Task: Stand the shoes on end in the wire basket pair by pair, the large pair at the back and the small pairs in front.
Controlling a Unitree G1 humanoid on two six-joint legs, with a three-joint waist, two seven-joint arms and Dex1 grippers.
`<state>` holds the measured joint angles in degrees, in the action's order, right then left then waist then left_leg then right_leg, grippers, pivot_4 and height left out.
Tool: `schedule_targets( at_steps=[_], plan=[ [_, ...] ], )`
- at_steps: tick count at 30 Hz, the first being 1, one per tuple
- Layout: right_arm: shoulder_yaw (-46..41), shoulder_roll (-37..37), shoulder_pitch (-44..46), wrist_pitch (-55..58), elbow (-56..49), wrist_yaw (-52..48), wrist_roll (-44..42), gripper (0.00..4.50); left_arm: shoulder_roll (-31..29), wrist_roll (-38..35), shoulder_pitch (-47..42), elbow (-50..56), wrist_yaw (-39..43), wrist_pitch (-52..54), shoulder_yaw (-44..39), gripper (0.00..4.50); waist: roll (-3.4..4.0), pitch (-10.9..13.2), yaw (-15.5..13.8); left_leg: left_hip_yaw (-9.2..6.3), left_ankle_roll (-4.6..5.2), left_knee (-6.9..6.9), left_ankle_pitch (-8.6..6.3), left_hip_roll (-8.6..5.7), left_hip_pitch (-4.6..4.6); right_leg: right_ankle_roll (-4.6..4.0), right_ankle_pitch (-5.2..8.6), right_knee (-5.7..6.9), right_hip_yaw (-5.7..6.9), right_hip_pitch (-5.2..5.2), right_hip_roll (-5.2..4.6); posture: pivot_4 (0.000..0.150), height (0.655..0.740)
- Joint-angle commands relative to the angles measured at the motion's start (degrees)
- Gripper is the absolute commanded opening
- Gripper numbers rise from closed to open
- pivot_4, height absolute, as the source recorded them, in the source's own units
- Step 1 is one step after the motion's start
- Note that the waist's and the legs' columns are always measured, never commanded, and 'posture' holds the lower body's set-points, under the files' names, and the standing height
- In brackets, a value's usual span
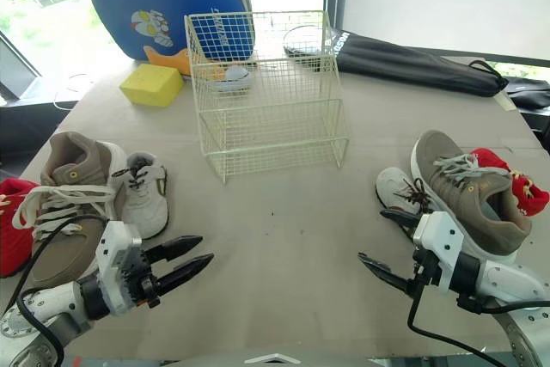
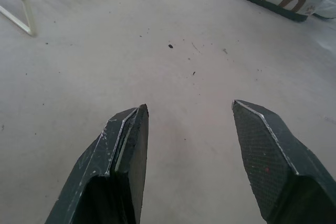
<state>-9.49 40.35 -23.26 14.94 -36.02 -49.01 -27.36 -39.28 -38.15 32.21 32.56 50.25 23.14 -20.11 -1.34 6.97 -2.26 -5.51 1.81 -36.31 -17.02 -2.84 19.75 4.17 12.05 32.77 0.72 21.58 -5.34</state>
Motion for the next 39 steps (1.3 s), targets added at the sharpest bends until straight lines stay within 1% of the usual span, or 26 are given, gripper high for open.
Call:
schedule_targets(
  at_steps=[1, 3, 8, 10, 13, 16, 18, 20, 22, 23, 25, 26, 28, 31, 34, 35, 38, 39],
  plan=[
    [1.17, -0.76, 1.82, -0.36, -0.89, -0.02, -0.57, 4.5, 0.5, -1.42, -2.62, 1.61, -2.46, 0.98, -1.09, 2.83, 0.0, 0.0, 0.0, 0.0, 0.0, 0.0, 0.0, 0.0, 0.0, 0.0, 0.0, 0.0, 0.0, 0.0, 0.0, 0.15, 0.74],
    [2.9, -1.74, 3.77, -0.74, -0.25, -0.3, -0.88, 4.5, 1.8, -4.13, -6.04, 3.47, -6.65, 3.64, -0.78, 2.83, -0.01, 0.01, -0.08, 0.0, 0.0, 0.0, 0.0, 0.0, 0.0, 0.0, 0.0, 0.0, 0.01, 0.0, 0.02, 0.15, 0.74],
    [3.88, -2.2, 6.78, -0.7, 0.92, -1.07, -1.2, 4.5, 2.85, -5.03, -7.57, 5.55, -9.46, 5.4, -0.72, 2.83, 0.02, 0.0, 0.21, -0.09, -0.01, -0.04, 0.01, -0.03, -0.03, -0.01, -0.01, 0.04, 0.06, -0.02, 0.28, 0.15, 0.74],
    [4.85, -2.65, 8.99, 0.46, 0.43, -0.33, -1.84, 4.5, 3.18, -6.82, -7.58, 6.9, -9.06, 5.25, -1.25, 2.83, 0.01, 0.0, 0.33, -0.02, -0.01, -0.03, 0.01, -0.04, -0.02, -0.12, -0.08, 0.03, 0.03, 0.03, 0.31, 0.15, 0.74],
    [5.82, -4.37, 12.2, 3.13, -0.32, 2.19, -3.56, 4.5, 2.4, -7.43, -7.23, 9.02, -6.92, 4.1, -0.9, 2.83, 0.01, 0.0, 0.22, -0.01, -0.01, -0.03, 0.01, -0.04, -0.01, -0.19, -0.12, 0.01, 0.03, 0.03, 0.29, 0.15, 0.74],
    [4.48, -6.05, 12.4, 2.5, -0.07, 4.94, -2.4, 4.5, -0.66, -10.4, -8.54, 12.03, -3.37, 5.51, 0.2, 2.83, 0.0, 0.0, -0.25, -0.09, -0.01, -0.04, 0.01, -0.04, 0.01, -0.06, -0.04, 0.01, 0.02, 0.02, 0.26, 0.15, 0.74],
    [0.72, -5.96, 10.46, 2.21, -1.24, 6.64, -2.47, 4.5, -3.24, -11.56, -11.85, 12.42, -1.8, 6.87, 1.92, 2.83, 0.07, 0.0, -0.57, -0.14, -0.02, -0.03, 0.01, -0.07, 0.02, -0.03, -0.02, 0.03, 0.04, 0.01, 0.27, 0.15, 0.74],
    [-4.05, -6.09, 9.71, 3.34, -2.56, 10.06, -3.42, 4.5, -5.03, -11.05, -15.92, 11.89, -0.76, 7.67, 4.75, 2.83, 0.09, -0.01, -0.61, -0.15, -0.01, -0.04, 0.01, -0.12, 0.01, -0.03, -0.02, 0.07, 0.05, 0.01, 0.32, 0.15, 0.74],
    [-10.34, -5.22, 9.67, 10.13, -4.3, 15.39, -8.72, 4.5, -4.71, -10.63, -22.32, 10.28, -1.52, 8.67, 8.98, 2.83, 0.15, 0.0, -0.51, -0.11, -0.01, -0.04, 0.02, -0.15, 0.0, -0.03, -0.02, 0.07, 0.0, 0.0, 0.35, 0.15, 0.74],
    [-13.52, -5.25, 9.22, 12.06, -5.02, 18.57, -8.03, 4.5, -4.05, -10.33, -25.88, 9.13, -2.16, 9.29, 11.26, 2.83, 0.13, 0.0, -0.39, -0.08, -0.01, -0.06, 0.02, -0.16, -0.01, -0.04, -0.03, 0.09, -0.05, -0.01, 0.37, 0.15, 0.74],
    [-19.54, -5.59, 7.36, 14.06, -6.02, 20.42, -12.28, 4.5, -3.13, -11.25, -30.69, 8.22, -2.0, 10.55, 14.38, 2.83, 0.09, -0.03, -0.43, -0.13, -0.01, -0.07, 0.03, -0.21, -0.01, -0.15, -0.1, 0.1, -0.1, -0.01, 0.46, 0.15, 0.74],
    [-22.17, -4.51, 5.59, 15.79, -6.71, 20.74, -12.07, 4.5, -2.93, -11.76, -33.18, 6.99, -1.5, 11.47, 15.53, 2.83, 0.07, -0.04, -0.23, -0.15, -0.02, -0.08, 0.04, -0.21, -0.01, -0.24, -0.16, 0.1, -0.1, -0.02, 0.47, 0.15, 0.74],
    [-26.45, -2.9, 1.13, 16.16, -6.78, 18.13, -11.61, 4.5, -2.47, -10.74, -36.22, 5.8, -1.1, 12.31, 18.29, 2.83, 0.14, -0.06, -0.05, -0.14, 0.23, -0.06, 0.18, -0.19, -0.02, -0.27, -0.17, 0.1, -0.15, -0.01, 0.54, 0.15, 0.74],
    [-32.79, -1.37, -7.73, 17.73, -6.5, 13.01, -12.81, 4.5, -3.01, -9.41, -39.59, 3.65, 1.64, 12.91, 21.49, 2.83, 0.18, -0.06, 0.0, -0.07, 0.25, -0.01, 0.17, -0.17, -0.01, -0.29, -0.17, 0.03, -0.22, -0.01, 0.56, 0.15, 0.74],
    [-37.68, -3.48, -13.81, 16.79, -5.26, 11.63, -12.52, 4.5, -1.91, -9.0, -43.5, 1.81, 2.38, 13.32, 23.38, 2.83, 0.13, -0.05, 0.02, 0.02, 0.29, -0.02, 0.16, -0.15, 0.0, -0.26, -0.15, -0.02, -0.29, -0.02, 0.54, 0.15, 0.74],
    [-38.67, -4.49, -15.23, 16.19, -4.66, 11.28, -12.24, 4.5, -1.41, -9.2, -44.69, 1.36, 2.3, 13.64, 23.79, 2.83, 0.1, -0.04, 0.03, 0.07, 0.31, -0.05, 0.15, -0.15, 0.01, -0.06, -0.04, -0.02, -0.31, -0.02, 0.49, 0.15, 0.74],
    [-40.35, -7.61, -17.16, 13.92, -2.9, 12.12, -10.41, 4.5, -1.39, -10.03, -46.4, 0.38, 3.6, 14.98, 24.24, 2.83, 0.1, -0.04, 0.06, 0.12, 0.27, -0.06, 0.11, -0.11, -0.01, 0.02, 0.0, 0.0, -0.32, -0.02, 0.38, 0.15, 0.74],
    [-40.67, -8.65, -17.64, 13.35, -2.63, 12.28, -10.37, 4.5, -1.83, -11.35, -46.65, 0.22, 4.85, 15.73, 23.88, 2.83, 0.12, -0.03, 0.1, 0.11, 0.15, -0.06, 0.03, -0.09, -0.01, 0.02, 0.0, 0.0, -0.32, -0.02, 0.35, 0.15, 0.74]
  ],
)
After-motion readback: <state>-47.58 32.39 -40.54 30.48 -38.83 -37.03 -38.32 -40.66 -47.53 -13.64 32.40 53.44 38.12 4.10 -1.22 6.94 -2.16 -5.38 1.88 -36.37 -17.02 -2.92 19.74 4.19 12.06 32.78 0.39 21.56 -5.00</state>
